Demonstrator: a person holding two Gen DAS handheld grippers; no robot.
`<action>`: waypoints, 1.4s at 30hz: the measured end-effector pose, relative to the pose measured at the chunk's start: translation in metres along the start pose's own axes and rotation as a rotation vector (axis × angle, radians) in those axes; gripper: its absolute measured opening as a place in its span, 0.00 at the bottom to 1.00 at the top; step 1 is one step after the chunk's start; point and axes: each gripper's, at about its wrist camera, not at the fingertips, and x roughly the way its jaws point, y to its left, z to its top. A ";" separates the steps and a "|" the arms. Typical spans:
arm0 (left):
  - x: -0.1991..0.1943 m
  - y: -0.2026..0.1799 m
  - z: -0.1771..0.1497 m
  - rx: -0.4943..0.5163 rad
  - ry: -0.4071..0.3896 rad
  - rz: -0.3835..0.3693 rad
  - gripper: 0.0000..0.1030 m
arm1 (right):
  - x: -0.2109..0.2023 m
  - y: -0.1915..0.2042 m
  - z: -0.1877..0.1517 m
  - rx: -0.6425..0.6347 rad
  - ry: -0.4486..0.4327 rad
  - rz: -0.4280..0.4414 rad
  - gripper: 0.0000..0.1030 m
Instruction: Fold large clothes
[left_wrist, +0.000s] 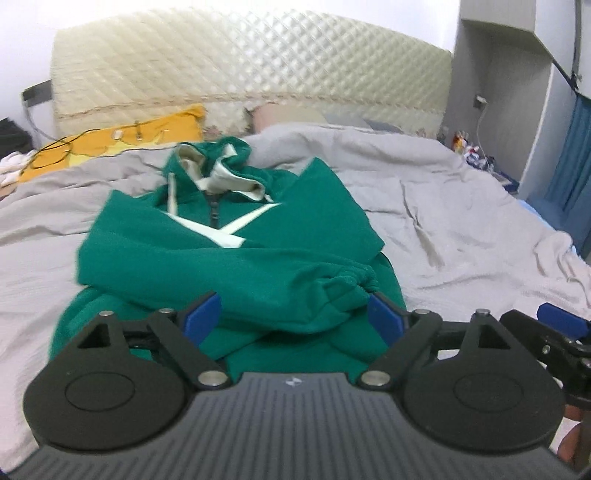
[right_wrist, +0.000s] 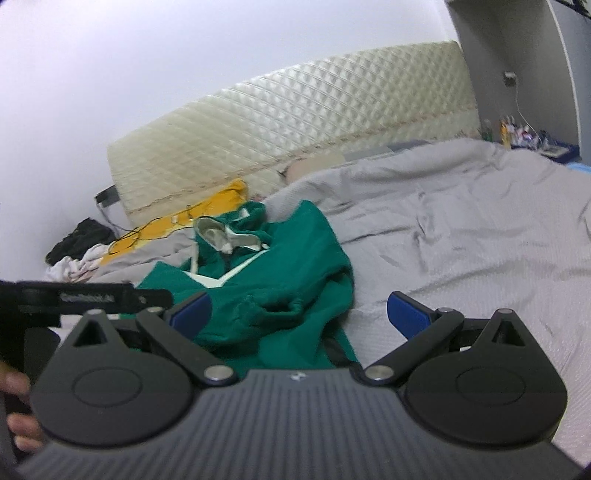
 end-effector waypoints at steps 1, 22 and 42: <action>-0.011 0.004 -0.001 -0.011 -0.007 0.004 0.89 | -0.004 0.003 0.001 -0.011 -0.003 0.006 1.00; -0.129 0.051 -0.067 -0.038 -0.045 0.061 0.95 | -0.075 0.056 -0.024 -0.106 -0.014 0.051 1.00; -0.144 0.078 -0.073 -0.066 0.005 0.091 1.00 | -0.068 0.087 -0.025 -0.114 0.046 0.056 1.00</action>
